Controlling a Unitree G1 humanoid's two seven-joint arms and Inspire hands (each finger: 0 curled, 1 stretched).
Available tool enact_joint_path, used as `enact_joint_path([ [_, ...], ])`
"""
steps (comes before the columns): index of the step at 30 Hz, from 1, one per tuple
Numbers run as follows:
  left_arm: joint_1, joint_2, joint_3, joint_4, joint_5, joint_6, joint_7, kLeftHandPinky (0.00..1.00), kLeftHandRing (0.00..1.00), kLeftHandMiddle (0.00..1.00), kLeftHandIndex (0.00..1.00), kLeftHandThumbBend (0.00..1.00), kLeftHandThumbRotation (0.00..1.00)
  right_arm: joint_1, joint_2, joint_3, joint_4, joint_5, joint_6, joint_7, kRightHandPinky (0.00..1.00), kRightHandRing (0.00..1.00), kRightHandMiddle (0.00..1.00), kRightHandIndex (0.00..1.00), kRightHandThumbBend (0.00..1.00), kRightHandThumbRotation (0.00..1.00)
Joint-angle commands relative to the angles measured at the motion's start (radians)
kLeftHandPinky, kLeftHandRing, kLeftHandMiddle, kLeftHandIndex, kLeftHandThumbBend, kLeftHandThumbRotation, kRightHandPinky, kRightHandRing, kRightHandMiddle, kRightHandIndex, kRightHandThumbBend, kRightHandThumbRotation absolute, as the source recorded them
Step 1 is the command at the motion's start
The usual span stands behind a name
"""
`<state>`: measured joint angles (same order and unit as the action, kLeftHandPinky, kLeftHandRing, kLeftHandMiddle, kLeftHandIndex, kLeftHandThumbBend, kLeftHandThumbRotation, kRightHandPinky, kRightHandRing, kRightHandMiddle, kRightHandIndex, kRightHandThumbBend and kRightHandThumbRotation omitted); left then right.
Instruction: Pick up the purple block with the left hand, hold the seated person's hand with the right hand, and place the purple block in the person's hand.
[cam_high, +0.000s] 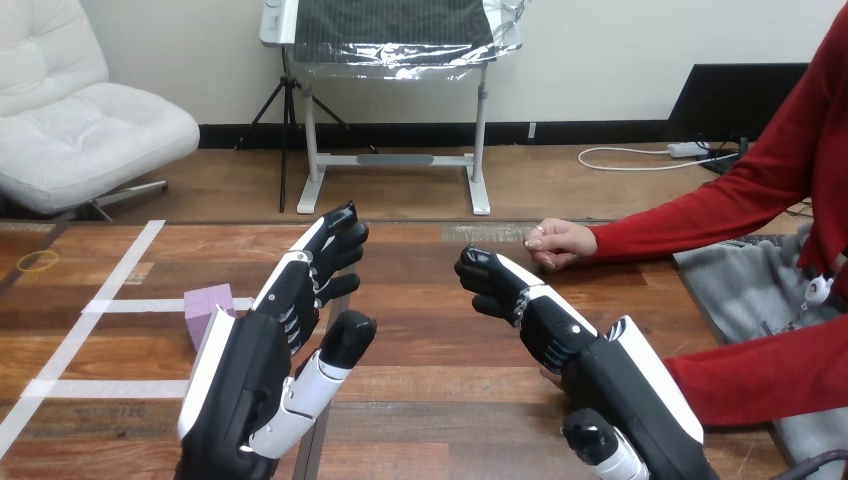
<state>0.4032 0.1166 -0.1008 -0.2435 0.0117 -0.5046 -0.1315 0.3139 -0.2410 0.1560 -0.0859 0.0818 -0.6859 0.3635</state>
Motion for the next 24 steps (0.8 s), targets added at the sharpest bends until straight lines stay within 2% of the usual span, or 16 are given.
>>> enact_joint_path([
  [1, -0.040, -0.002, 0.006, -0.044, 0.006, 0.004, 0.003, 0.83, 0.88, 0.88, 0.89, 0.79, 0.81, -0.045, -0.001, -0.015, -0.036, 0.015, -0.007, 0.000, 0.90, 0.92, 0.92, 0.91, 0.99, 1.00],
  [11, -0.117, 0.024, 0.051, 0.010, 0.058, -0.025, 0.017, 0.87, 0.91, 0.91, 0.89, 0.75, 0.80, -0.047, -0.003, -0.017, -0.042, 0.017, 0.004, 0.001, 0.90, 0.92, 0.92, 0.91, 0.99, 1.00],
  [15, -0.175, 0.036, 0.079, 0.057, 0.068, -0.033, 0.025, 0.87, 0.91, 0.91, 0.89, 0.73, 0.78, -0.050, -0.003, -0.016, -0.038, 0.023, 0.000, 0.005, 0.90, 0.92, 0.91, 0.91, 0.99, 1.00],
  [23, -0.276, 0.073, 0.122, 0.148, 0.091, -0.022, 0.035, 0.79, 0.88, 0.91, 0.88, 0.71, 0.71, -0.054, -0.001, -0.017, -0.030, 0.022, -0.007, 0.008, 0.90, 0.92, 0.92, 0.91, 0.99, 1.00],
  [24, -0.293, 0.082, 0.130, 0.158, 0.113, -0.009, 0.044, 0.78, 0.88, 0.91, 0.88, 0.71, 0.71, -0.054, -0.001, -0.017, -0.031, 0.020, -0.006, 0.008, 0.90, 0.92, 0.92, 0.91, 0.99, 1.00],
])
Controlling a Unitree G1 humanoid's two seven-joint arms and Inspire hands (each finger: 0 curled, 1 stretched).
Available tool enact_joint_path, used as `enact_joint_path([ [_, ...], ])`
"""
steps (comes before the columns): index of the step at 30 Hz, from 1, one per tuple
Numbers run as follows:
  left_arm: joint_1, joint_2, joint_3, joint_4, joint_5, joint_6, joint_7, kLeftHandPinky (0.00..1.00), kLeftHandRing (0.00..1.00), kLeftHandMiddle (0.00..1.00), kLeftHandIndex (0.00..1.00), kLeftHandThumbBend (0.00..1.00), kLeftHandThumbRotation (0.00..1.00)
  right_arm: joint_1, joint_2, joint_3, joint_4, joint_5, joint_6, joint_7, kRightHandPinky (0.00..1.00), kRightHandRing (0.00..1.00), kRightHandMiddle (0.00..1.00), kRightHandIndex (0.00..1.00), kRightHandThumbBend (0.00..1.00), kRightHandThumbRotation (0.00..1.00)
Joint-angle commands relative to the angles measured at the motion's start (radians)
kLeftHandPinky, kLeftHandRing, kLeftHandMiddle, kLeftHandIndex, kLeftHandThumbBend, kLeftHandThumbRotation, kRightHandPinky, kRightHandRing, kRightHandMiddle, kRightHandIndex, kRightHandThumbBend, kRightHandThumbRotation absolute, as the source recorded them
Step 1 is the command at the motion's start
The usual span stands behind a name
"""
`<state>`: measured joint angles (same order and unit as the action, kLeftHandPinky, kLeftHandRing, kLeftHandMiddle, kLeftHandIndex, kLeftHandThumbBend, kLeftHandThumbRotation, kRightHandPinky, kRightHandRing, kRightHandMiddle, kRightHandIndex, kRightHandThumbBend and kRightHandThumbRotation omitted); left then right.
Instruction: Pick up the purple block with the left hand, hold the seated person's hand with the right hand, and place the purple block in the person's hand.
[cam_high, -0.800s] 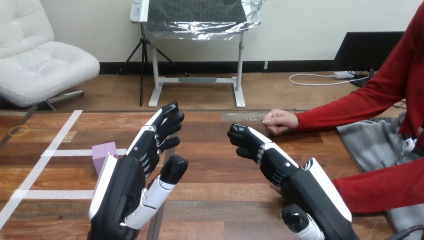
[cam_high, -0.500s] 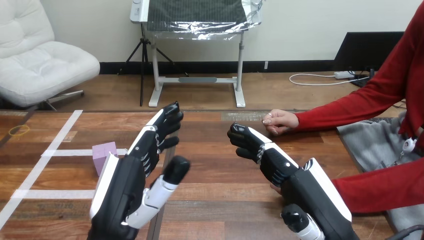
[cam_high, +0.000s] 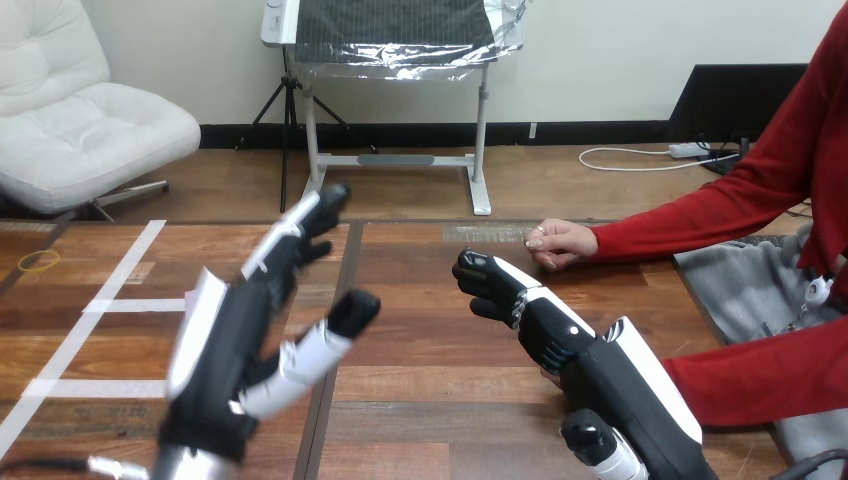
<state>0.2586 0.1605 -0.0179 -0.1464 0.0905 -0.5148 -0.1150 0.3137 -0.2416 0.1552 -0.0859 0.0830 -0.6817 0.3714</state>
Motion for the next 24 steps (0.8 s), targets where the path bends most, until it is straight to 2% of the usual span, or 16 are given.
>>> enact_joint_path([
  [1, -0.159, 0.043, 0.052, 0.067, 0.050, 0.009, 0.034, 0.78, 0.88, 0.91, 0.88, 0.71, 0.71, -0.054, 0.000, -0.017, -0.032, 0.017, -0.009, -0.001, 0.90, 0.92, 0.92, 0.91, 0.99, 1.00],
  [9, -0.260, 0.082, 0.080, 0.165, 0.096, 0.043, 0.060, 0.76, 0.88, 0.92, 0.91, 0.71, 0.69, -0.053, 0.000, -0.016, -0.032, 0.017, -0.007, -0.001, 0.89, 0.92, 0.91, 0.91, 0.99, 1.00],
  [18, -0.380, 0.136, 0.093, 0.305, 0.129, 0.048, 0.076, 0.77, 0.89, 0.93, 0.92, 0.69, 0.65, -0.051, -0.004, -0.017, -0.037, 0.021, -0.004, 0.002, 0.89, 0.92, 0.91, 0.91, 0.99, 1.00],
  [24, -0.449, 0.172, 0.087, 0.387, 0.161, 0.067, 0.085, 0.84, 0.92, 0.94, 0.92, 0.68, 0.67, -0.053, -0.003, -0.020, -0.036, 0.017, -0.006, -0.001, 0.89, 0.92, 0.91, 0.91, 0.98, 1.00],
])
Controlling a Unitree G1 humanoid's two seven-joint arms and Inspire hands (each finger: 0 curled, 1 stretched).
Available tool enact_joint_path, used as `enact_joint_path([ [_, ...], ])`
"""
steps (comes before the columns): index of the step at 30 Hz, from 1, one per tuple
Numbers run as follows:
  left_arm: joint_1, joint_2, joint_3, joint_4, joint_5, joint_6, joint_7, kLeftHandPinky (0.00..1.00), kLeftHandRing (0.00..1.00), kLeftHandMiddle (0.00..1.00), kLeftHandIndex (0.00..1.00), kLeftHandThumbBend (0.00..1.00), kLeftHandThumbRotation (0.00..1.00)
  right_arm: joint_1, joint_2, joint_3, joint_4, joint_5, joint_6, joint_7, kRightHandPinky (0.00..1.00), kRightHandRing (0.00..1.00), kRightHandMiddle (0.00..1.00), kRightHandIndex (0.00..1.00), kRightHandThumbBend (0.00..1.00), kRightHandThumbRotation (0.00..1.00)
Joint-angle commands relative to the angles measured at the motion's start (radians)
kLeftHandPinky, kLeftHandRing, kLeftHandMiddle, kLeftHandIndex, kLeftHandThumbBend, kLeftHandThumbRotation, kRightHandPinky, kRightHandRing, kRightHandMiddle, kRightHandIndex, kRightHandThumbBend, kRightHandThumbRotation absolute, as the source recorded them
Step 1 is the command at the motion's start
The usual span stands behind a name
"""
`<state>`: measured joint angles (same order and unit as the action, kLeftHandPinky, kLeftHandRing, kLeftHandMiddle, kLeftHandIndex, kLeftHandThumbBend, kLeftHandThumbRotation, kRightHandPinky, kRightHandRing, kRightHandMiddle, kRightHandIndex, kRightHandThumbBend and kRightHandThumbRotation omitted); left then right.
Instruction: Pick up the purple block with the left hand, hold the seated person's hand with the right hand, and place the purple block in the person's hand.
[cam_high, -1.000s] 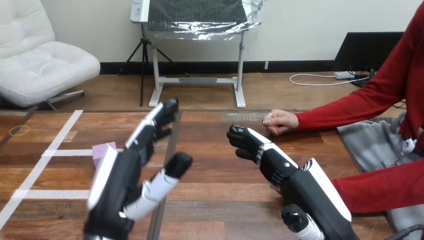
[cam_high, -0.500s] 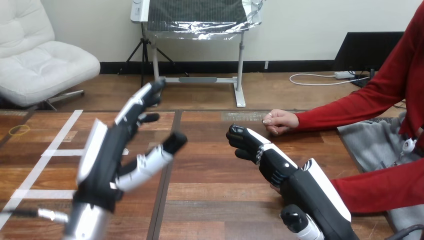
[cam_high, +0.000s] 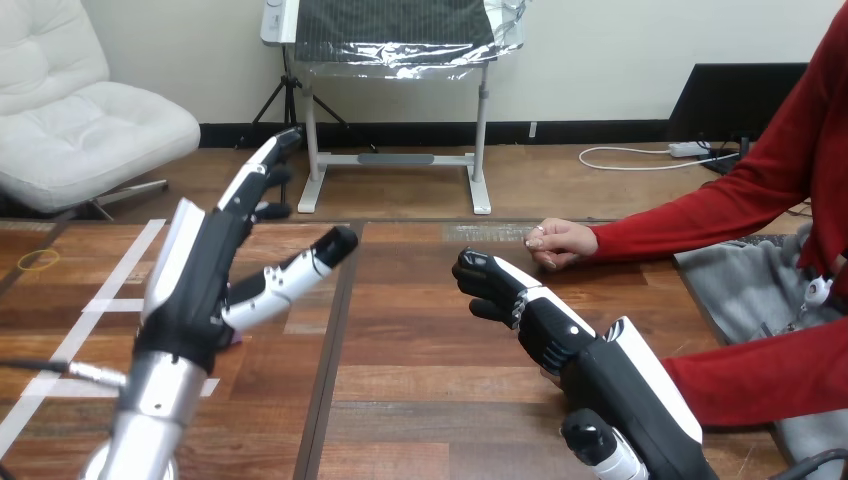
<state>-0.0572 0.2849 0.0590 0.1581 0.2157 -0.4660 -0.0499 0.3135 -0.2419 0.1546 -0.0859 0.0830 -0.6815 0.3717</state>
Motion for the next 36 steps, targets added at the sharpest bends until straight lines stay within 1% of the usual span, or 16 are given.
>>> enact_joint_path([
  [1, -0.143, 0.054, 0.008, 0.094, 0.043, 0.024, 0.022, 0.84, 0.92, 0.94, 0.92, 0.68, 0.67, -0.052, -0.003, -0.019, -0.038, 0.016, -0.005, -0.002, 0.89, 0.92, 0.91, 0.91, 0.99, 1.00],
  [5, -0.183, 0.079, -0.002, 0.141, 0.074, 0.040, 0.023, 0.86, 0.94, 0.95, 0.93, 0.68, 0.68, -0.053, -0.003, -0.019, -0.037, 0.016, -0.003, -0.002, 0.89, 0.91, 0.91, 0.91, 0.99, 1.00],
  [6, -0.199, 0.090, -0.008, 0.160, 0.091, 0.042, 0.026, 0.86, 0.94, 0.95, 0.93, 0.67, 0.68, -0.052, -0.003, -0.019, -0.040, 0.016, 0.000, -0.002, 0.89, 0.91, 0.91, 0.91, 0.99, 1.00],
  [12, -0.267, 0.126, -0.030, 0.241, 0.162, 0.050, 0.048, 0.81, 0.93, 0.95, 0.93, 0.65, 0.66, -0.052, -0.004, -0.018, -0.045, 0.018, 0.007, -0.001, 0.89, 0.91, 0.91, 0.91, 0.99, 1.00],
  [14, -0.285, 0.133, -0.036, 0.267, 0.180, 0.047, 0.058, 0.80, 0.92, 0.95, 0.93, 0.65, 0.65, -0.052, -0.005, -0.018, -0.046, 0.019, 0.008, 0.000, 0.89, 0.91, 0.91, 0.91, 0.99, 1.00],
  [18, -0.335, 0.155, -0.057, 0.332, 0.234, 0.063, 0.076, 0.80, 0.92, 0.94, 0.92, 0.66, 0.63, -0.048, -0.005, -0.020, -0.052, 0.016, 0.013, -0.002, 0.89, 0.91, 0.91, 0.91, 1.00, 1.00],
  [25, -0.415, 0.186, -0.097, 0.446, 0.307, 0.084, 0.114, 0.88, 0.92, 0.94, 0.92, 0.68, 0.62, -0.050, -0.007, -0.022, -0.050, 0.020, 0.007, 0.001, 0.88, 0.91, 0.91, 0.91, 0.99, 1.00],
  [29, -0.458, 0.197, -0.115, 0.511, 0.337, 0.086, 0.134, 0.90, 0.91, 0.94, 0.91, 0.69, 0.61, -0.049, -0.007, -0.023, -0.048, 0.023, 0.007, 0.002, 0.88, 0.91, 0.91, 0.91, 0.99, 1.00],
  [33, -0.509, 0.218, -0.150, 0.586, 0.390, 0.100, 0.162, 0.91, 0.91, 0.94, 0.91, 0.70, 0.61, -0.045, -0.008, -0.024, -0.054, 0.023, 0.012, 0.000, 0.88, 0.91, 0.91, 0.91, 1.00, 1.00],
  [36, -0.542, 0.226, -0.168, 0.639, 0.413, 0.103, 0.179, 0.92, 0.91, 0.93, 0.90, 0.71, 0.61, -0.042, -0.008, -0.025, -0.060, 0.022, 0.017, -0.002, 0.88, 0.91, 0.90, 0.90, 1.00, 1.00],
])
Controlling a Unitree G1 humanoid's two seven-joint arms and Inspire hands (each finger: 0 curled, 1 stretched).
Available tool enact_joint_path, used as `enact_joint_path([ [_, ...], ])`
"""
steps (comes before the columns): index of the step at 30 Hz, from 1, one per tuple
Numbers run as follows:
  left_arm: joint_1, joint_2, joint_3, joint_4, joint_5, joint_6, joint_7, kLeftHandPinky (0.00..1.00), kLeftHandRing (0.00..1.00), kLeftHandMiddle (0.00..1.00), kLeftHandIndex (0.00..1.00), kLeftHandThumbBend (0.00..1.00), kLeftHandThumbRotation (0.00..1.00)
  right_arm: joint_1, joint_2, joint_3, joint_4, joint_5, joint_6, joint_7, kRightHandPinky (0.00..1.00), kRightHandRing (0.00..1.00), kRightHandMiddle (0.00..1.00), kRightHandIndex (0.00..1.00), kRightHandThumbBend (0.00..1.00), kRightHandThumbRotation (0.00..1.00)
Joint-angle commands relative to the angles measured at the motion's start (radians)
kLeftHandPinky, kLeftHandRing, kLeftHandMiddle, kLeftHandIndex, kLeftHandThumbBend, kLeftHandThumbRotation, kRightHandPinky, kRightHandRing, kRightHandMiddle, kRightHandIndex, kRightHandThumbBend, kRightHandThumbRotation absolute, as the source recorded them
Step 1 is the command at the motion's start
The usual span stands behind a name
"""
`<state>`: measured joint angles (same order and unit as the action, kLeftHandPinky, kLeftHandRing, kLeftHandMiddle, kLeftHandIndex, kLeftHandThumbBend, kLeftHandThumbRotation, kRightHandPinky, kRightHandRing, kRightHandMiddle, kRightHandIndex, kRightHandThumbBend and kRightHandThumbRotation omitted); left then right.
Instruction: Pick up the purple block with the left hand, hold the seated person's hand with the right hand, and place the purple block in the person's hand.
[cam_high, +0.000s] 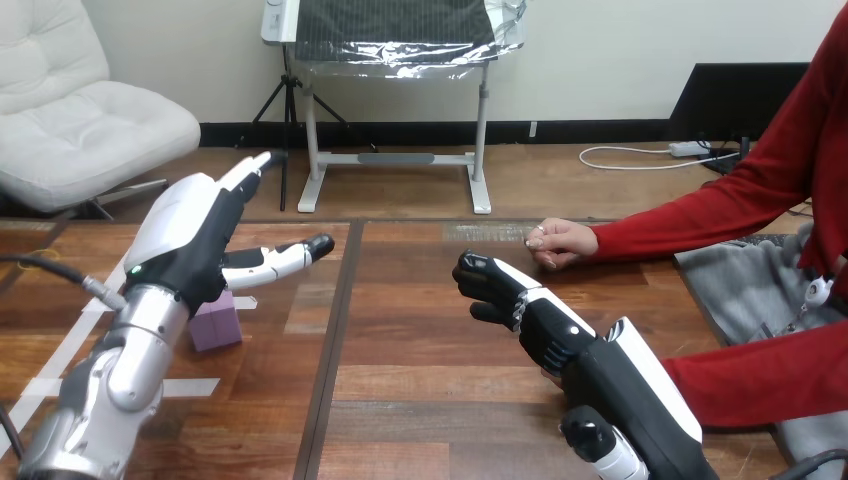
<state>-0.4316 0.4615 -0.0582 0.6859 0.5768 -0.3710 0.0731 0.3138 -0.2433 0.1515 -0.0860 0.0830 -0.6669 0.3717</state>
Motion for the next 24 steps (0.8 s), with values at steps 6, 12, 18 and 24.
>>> enact_joint_path([
  [6, -0.225, 0.061, -0.080, 0.203, 0.076, 0.026, 0.064, 0.91, 0.91, 0.93, 0.90, 0.71, 0.59, -0.038, -0.008, -0.026, -0.068, 0.015, 0.004, -0.006, 0.88, 0.90, 0.90, 0.90, 1.00, 1.00],
  [12, -0.271, 0.071, -0.108, 0.273, 0.095, 0.056, 0.058, 0.92, 0.92, 0.94, 0.91, 0.70, 0.59, -0.034, -0.008, -0.029, -0.073, 0.013, 0.006, -0.009, 0.87, 0.89, 0.89, 0.89, 1.00, 1.00],
  [18, -0.306, 0.076, -0.134, 0.330, 0.103, 0.071, 0.061, 0.93, 0.92, 0.94, 0.91, 0.70, 0.60, -0.034, -0.011, -0.030, -0.073, 0.015, 0.005, -0.005, 0.86, 0.89, 0.89, 0.89, 1.00, 1.00],
  [24, -0.336, 0.079, -0.166, 0.383, 0.119, 0.089, 0.071, 0.91, 0.92, 0.94, 0.91, 0.71, 0.59, -0.038, -0.015, -0.030, -0.071, 0.017, 0.002, 0.000, 0.86, 0.89, 0.89, 0.89, 1.00, 1.00],
])
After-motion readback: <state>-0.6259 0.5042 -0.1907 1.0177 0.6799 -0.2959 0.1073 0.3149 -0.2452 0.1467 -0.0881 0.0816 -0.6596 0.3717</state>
